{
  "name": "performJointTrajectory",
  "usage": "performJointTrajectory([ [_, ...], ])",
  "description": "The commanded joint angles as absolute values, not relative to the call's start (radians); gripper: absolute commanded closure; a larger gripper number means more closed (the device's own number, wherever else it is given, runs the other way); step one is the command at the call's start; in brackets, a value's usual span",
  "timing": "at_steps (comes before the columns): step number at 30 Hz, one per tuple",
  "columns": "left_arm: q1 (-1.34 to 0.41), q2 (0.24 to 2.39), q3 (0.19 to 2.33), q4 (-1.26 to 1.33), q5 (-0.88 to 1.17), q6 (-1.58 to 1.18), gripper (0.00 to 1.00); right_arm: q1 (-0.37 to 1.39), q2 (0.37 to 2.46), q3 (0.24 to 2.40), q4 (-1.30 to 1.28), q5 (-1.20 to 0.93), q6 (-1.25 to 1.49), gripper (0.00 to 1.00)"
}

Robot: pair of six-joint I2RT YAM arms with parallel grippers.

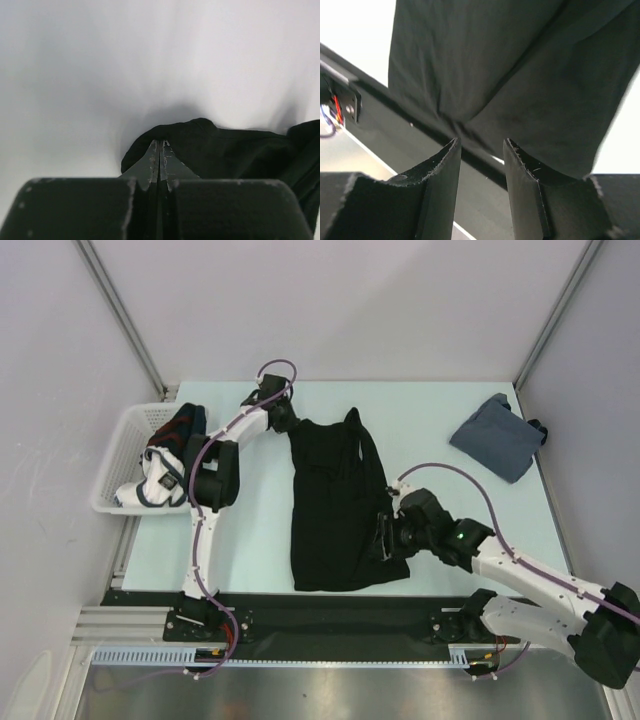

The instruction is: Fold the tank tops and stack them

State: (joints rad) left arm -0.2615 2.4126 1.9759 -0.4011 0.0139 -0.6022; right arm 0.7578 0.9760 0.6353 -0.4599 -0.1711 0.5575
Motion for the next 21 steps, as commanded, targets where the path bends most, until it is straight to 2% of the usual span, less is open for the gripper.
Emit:
performJointTrajectory([
  [1, -0.255, 2.401, 2.028, -0.318, 0.061, -0.607, 1.00, 0.830, 1.008, 0.624, -0.348, -0.127, 0.601, 0.55],
  [9, -0.255, 2.465, 2.178, -0.215, 0.126, -0.638, 1.00, 0.920, 1.181, 0.618, -0.227, -0.113, 0.627, 0.55],
  [15, -0.253, 2.499, 2.177, -0.106, 0.103, -0.679, 1.00, 0.939, 1.242, 0.614, -0.178, -0.107, 0.641, 0.56],
  [18, -0.252, 2.522, 2.183, -0.060, 0.107, -0.709, 0.87, 0.948, 1.259, 0.612, -0.164, -0.107, 0.644, 0.56],
  [19, -0.253, 2.546, 2.206, -0.058, 0.110, -0.713, 0.80, 0.951, 1.267, 0.614, -0.166, -0.106, 0.647, 0.56],
  [20, -0.253, 2.562, 2.226, -0.078, 0.113, -0.718, 0.63, 0.953, 1.269, 0.615, -0.167, -0.104, 0.650, 0.56],
  [21, -0.253, 2.575, 2.249, -0.090, 0.117, -0.716, 0.57, 0.957, 1.269, 0.614, -0.167, -0.104, 0.652, 0.56],
])
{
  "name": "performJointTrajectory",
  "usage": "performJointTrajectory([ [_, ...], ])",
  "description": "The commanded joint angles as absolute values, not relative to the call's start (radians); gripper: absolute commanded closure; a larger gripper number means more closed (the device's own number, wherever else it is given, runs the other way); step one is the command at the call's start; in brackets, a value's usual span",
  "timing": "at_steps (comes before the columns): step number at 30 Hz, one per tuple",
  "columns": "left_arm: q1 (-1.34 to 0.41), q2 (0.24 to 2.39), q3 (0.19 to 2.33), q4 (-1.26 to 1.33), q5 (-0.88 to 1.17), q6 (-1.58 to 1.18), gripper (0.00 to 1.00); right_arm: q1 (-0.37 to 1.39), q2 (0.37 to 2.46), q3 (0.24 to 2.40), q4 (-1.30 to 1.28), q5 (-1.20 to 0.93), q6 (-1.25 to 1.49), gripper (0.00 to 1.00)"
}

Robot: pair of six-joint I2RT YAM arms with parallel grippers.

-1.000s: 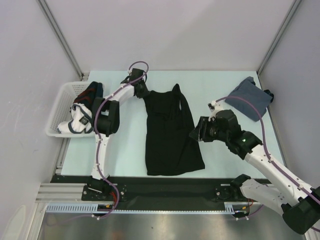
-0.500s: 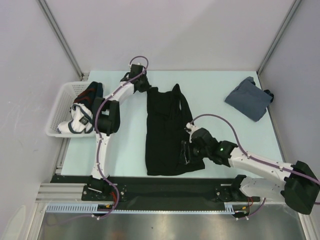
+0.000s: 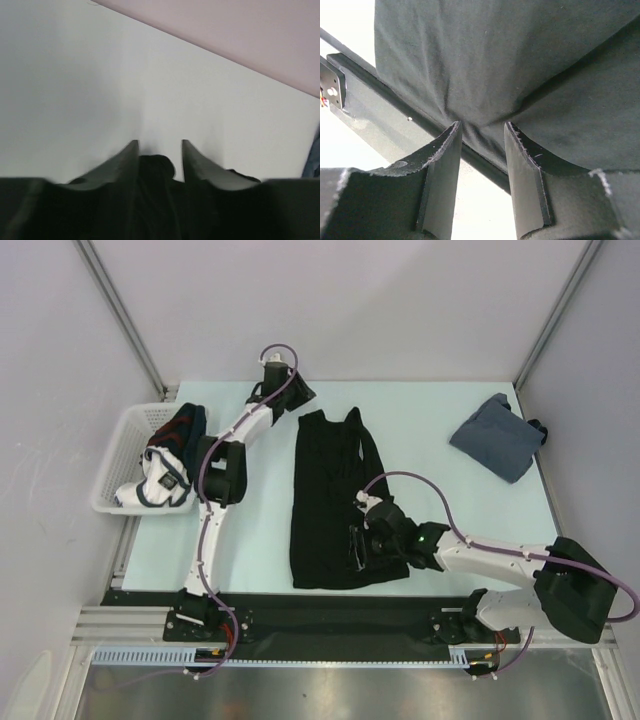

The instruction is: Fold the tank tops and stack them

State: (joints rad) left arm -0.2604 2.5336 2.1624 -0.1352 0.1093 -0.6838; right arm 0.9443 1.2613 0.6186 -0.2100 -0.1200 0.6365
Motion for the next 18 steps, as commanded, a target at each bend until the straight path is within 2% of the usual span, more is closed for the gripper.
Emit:
performJointTrajectory([
  [1, -0.253, 2.594, 2.278, -0.100, 0.121, -0.713, 0.50, 0.959, 1.266, 0.614, -0.169, -0.104, 0.656, 0.55],
  [3, -0.252, 2.583, 2.281, -0.127, 0.120, -0.693, 0.36, 0.962, 1.235, 0.617, -0.184, -0.092, 0.661, 0.54],
  [6, -0.241, 2.530, 2.244, -0.140, 0.114, -0.651, 0.29, 0.963, 1.194, 0.618, -0.218, -0.075, 0.663, 0.52],
  [7, -0.238, 2.473, 2.202, -0.144, 0.107, -0.638, 0.23, 0.965, 1.178, 0.620, -0.230, -0.057, 0.663, 0.51],
  [8, -0.236, 2.438, 2.169, -0.165, 0.101, -0.606, 0.10, 0.965, 1.152, 0.626, -0.260, -0.049, 0.660, 0.50],
  [10, -0.236, 2.283, 1.993, -0.146, 0.068, -0.586, 0.00, 0.962, 1.126, 0.635, -0.302, -0.002, 0.657, 0.44],
  [11, -0.236, 2.223, 1.918, -0.123, 0.063, -0.580, 0.00, 0.962, 1.105, 0.646, -0.357, 0.044, 0.663, 0.36],
  [12, -0.236, 2.110, 1.779, -0.109, 0.061, -0.575, 0.00, 0.956, 1.097, 0.649, -0.386, 0.076, 0.670, 0.33],
  [14, -0.236, 2.005, 1.660, -0.118, 0.052, -0.584, 0.00, 0.943, 1.078, 0.649, -0.455, 0.156, 0.689, 0.27],
  [18, -0.253, 1.734, 1.329, -0.109, 0.092, -0.597, 0.01, 0.844, 1.043, 0.641, -0.479, 0.199, 0.660, 0.27],
])
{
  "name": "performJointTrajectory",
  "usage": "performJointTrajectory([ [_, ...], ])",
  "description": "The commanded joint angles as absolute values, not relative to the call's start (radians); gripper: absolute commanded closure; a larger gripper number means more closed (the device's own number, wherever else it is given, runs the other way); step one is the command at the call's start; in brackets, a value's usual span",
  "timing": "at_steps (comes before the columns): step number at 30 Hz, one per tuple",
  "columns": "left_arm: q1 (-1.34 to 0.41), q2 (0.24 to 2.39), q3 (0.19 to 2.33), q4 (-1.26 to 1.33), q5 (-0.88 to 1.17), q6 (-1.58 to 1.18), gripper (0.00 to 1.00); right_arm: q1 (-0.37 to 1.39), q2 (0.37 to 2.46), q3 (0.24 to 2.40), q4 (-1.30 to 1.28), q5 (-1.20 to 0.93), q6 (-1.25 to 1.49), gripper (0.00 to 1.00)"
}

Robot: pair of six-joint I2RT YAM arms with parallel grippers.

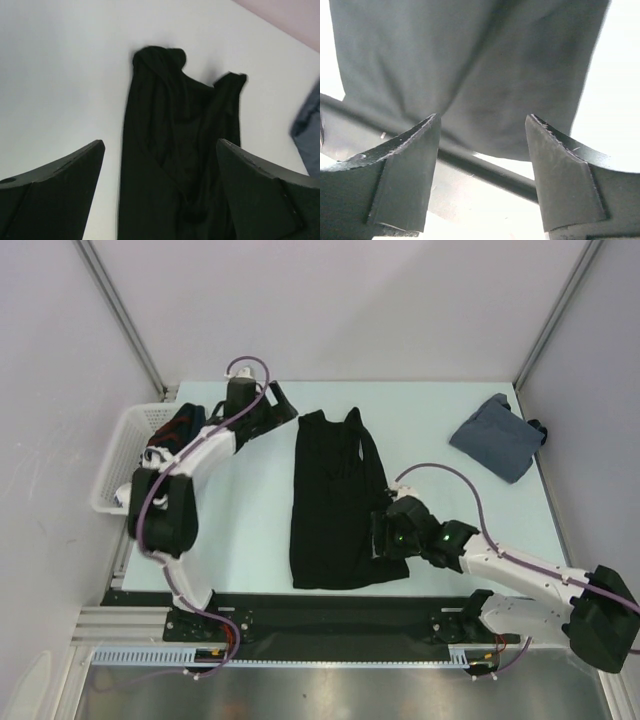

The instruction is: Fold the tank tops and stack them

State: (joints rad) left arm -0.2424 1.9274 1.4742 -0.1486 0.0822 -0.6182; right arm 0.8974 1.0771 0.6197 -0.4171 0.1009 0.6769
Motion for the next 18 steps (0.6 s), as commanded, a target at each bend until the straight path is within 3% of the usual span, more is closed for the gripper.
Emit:
performJointTrajectory([
  [1, -0.271, 1.694, 1.280, -0.100, 0.081, -0.595, 0.01, 0.775, 1.042, 0.641, -0.469, 0.180, 0.640, 0.28],
  [8, -0.347, 1.455, 1.013, -0.097, 0.046, -0.558, 0.05, 0.497, 1.175, 0.765, -0.347, 0.008, 0.482, 0.38],
  [18, -0.397, 1.477, 0.900, -0.069, 0.057, -0.538, 0.12, 0.377, 1.511, 0.930, -0.276, -0.064, 0.449, 0.50],
])
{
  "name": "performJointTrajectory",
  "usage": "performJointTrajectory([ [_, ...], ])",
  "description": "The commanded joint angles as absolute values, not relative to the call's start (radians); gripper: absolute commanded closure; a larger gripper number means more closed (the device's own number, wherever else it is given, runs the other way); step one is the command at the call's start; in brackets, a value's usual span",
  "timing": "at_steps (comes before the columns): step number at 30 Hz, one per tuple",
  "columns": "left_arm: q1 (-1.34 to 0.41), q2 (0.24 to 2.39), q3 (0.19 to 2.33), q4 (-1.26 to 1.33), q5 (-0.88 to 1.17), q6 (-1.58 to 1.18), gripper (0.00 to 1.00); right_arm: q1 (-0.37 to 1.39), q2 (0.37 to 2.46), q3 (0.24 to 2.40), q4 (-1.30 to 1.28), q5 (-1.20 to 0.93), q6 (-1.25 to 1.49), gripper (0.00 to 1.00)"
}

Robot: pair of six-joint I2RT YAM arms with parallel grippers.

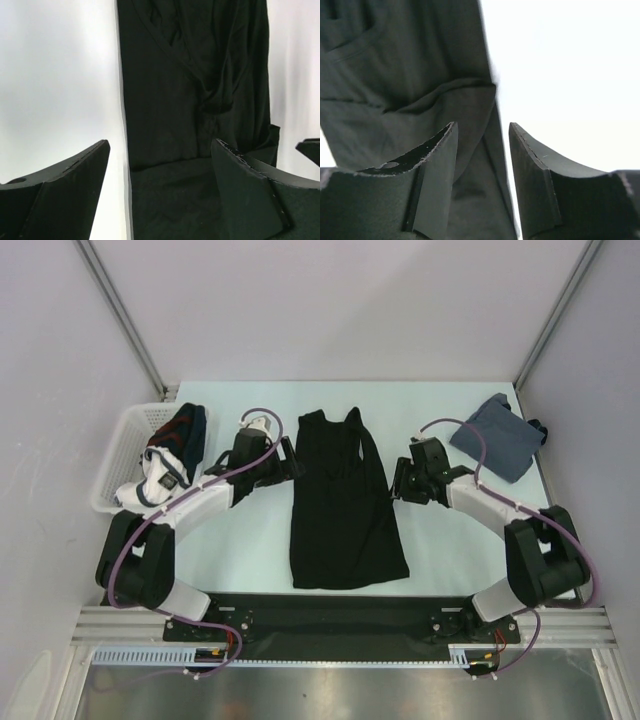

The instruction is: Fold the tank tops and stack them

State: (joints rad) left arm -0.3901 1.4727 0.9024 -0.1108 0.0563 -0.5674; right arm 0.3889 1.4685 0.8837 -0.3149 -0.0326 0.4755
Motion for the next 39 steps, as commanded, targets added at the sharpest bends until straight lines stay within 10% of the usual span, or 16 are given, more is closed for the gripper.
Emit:
performJointTrajectory([
  [1, -0.402, 1.482, 0.896, -0.068, 0.057, -0.537, 0.14, 0.377, 1.528, 0.936, -0.272, -0.063, 0.451, 0.50],
  [15, -0.443, 1.568, 0.815, -0.012, 0.063, -0.532, 0.30, 0.377, 1.651, 0.945, -0.180, -0.095, 0.463, 0.62],
  [23, -0.472, 1.586, 0.775, -0.011, 0.057, -0.528, 0.40, 0.383, 1.687, 0.934, -0.130, -0.095, 0.465, 0.99],
  [39, -0.477, 1.575, 0.765, -0.037, 0.055, -0.522, 0.80, 0.394, 1.674, 0.916, -0.117, -0.101, 0.457, 1.00],
])
